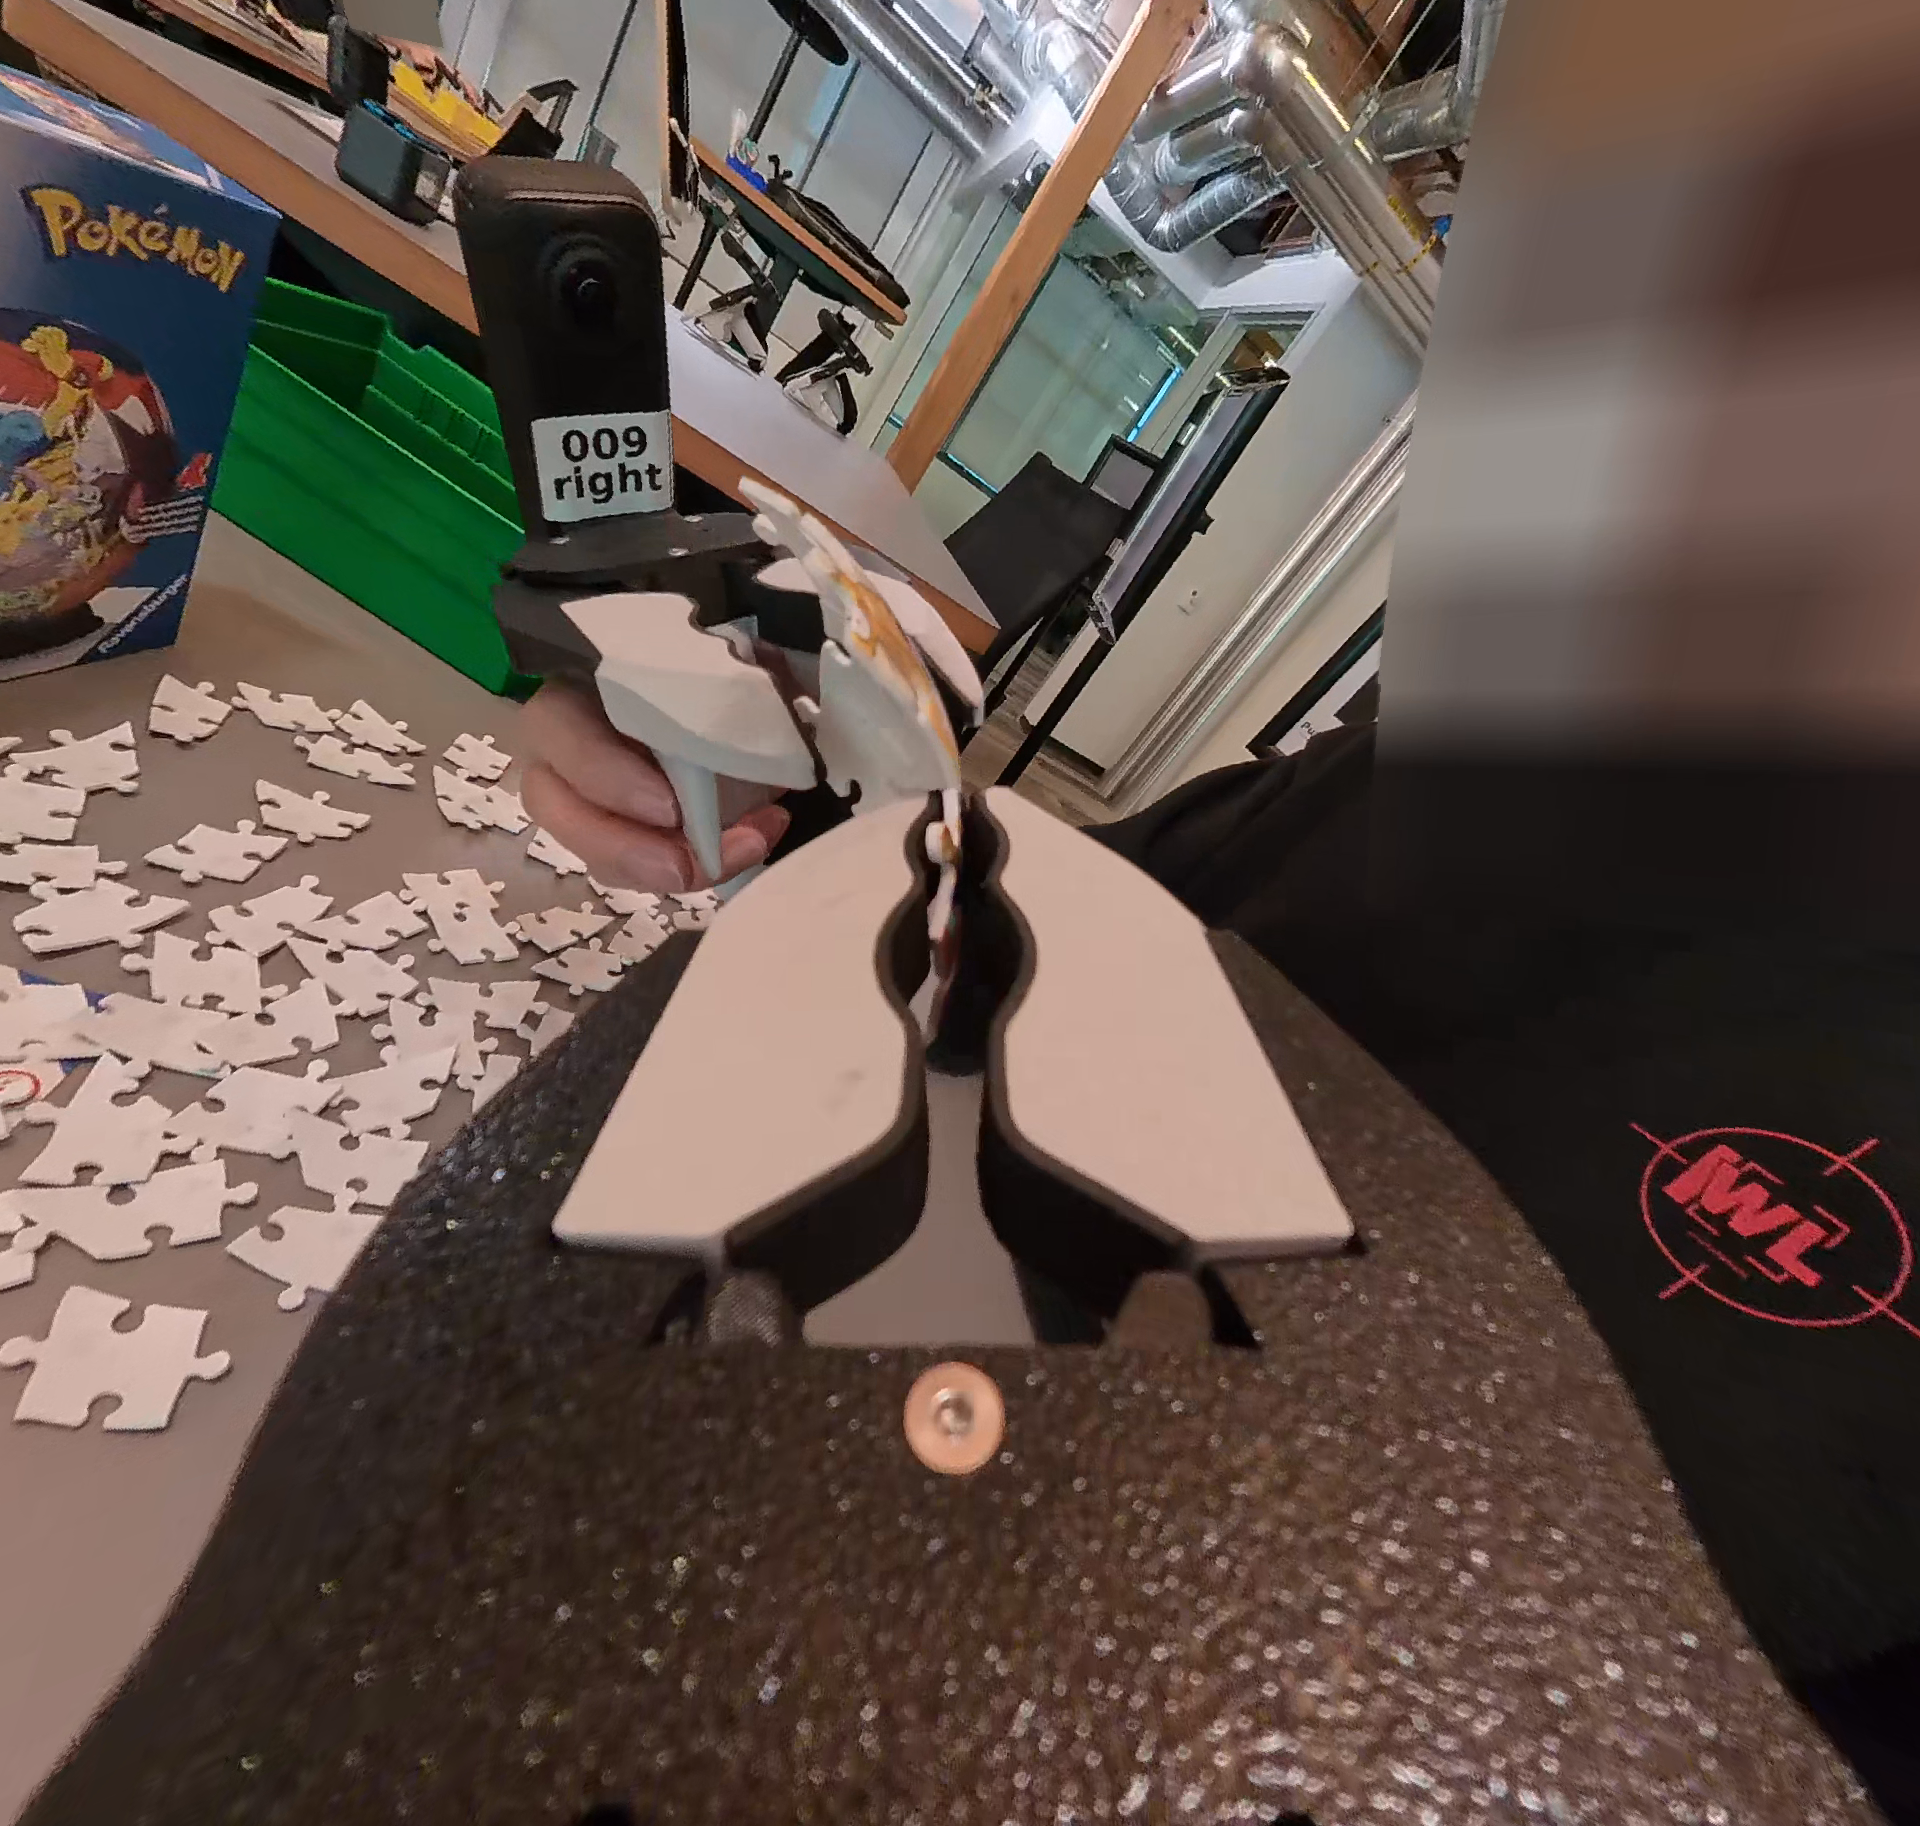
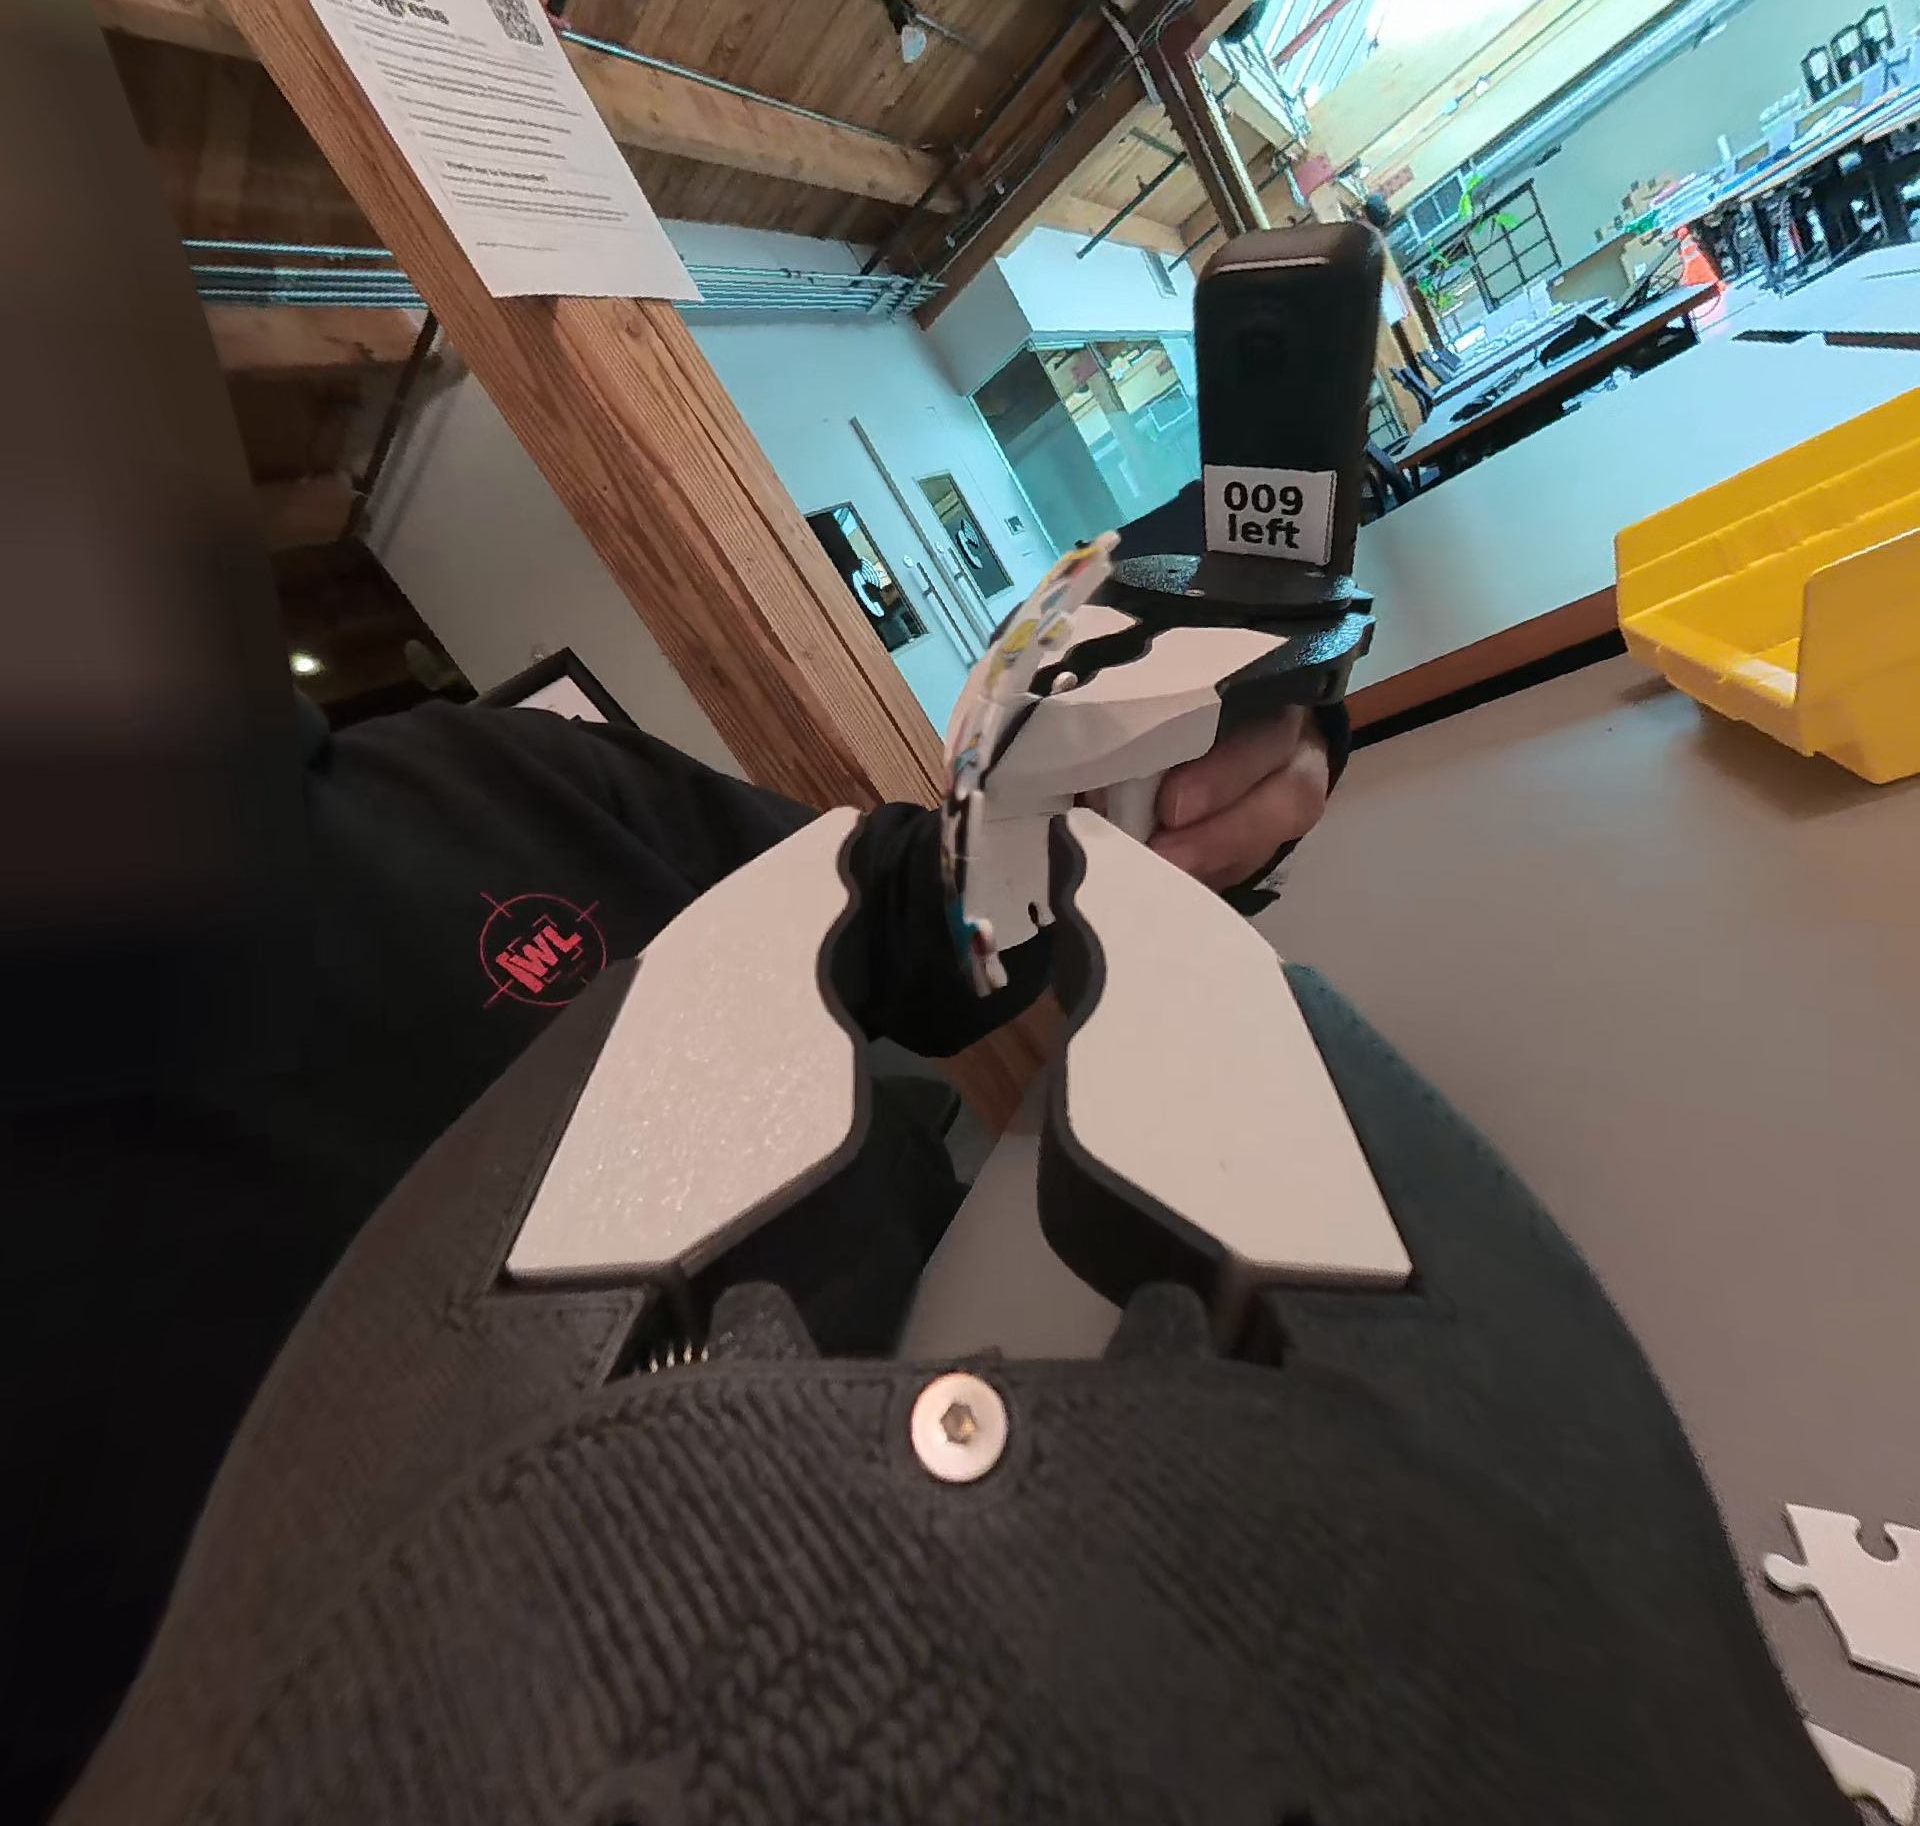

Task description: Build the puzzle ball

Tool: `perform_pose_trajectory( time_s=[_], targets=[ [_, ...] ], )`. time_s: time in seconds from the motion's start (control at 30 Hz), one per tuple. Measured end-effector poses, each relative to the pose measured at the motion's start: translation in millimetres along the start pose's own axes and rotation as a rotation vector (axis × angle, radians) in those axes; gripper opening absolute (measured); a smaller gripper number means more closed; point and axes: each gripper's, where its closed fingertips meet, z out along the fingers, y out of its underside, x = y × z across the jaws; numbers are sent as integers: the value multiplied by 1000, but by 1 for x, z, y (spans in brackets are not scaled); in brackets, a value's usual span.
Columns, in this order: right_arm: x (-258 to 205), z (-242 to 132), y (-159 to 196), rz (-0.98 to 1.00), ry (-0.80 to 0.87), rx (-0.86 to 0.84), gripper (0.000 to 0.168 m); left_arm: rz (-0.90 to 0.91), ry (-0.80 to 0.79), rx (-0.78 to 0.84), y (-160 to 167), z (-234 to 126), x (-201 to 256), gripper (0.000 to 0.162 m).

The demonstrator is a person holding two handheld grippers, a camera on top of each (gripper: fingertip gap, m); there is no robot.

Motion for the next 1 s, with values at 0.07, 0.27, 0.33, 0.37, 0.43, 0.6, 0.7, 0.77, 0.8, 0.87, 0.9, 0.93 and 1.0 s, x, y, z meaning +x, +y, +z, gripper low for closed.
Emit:
perform_pose_trajectory(
  time_s=[0.07,0.27,0.33,0.37,0.43,0.6,0.7,0.77,0.8,0.87,0.9,0.93,1.0],
  targets=[
    [2,1,-1,6,-3,14,25,-5,12,15,-1,1,2,3],
    [0,-1,-7,-8,-11,50,18,-17,1,42,-1,3,0,3],
    [0,-1,-8,-24,-6,49,12,-13,-16,36,1,4,-3,3],
    [0,-2,-8,-27,-7,55,9,-13,-22,32,2,5,-3,3],
    [-1,-3,-8,-16,-26,57,6,-12,-31,27,4,6,-4,3],
    [-5,-2,-6,-42,-41,28,3,-4,-32,30,3,7,-3,3],
    [-5,-1,-5,-27,-47,23,3,1,-37,26,4,7,-3,4],
    [-3,-1,-5,-7,-47,30,3,5,-49,23,4,7,-5,9],
    [-3,-1,-5,2,-57,35,3,11,-55,21,4,8,-5,15],
    [-5,-2,-6,33,-81,48,3,45,-85,3,5,7,-6,27],
    [-5,-2,-6,55,-90,54,3,74,-111,-13,6,7,-8,33],
    [-6,-3,-6,70,-103,59,3,107,-142,-32,7,6,-10,40],
    [-6,-4,-6,86,-117,64,3,183,-202,-64,9,4,-13,46]
  ],
)
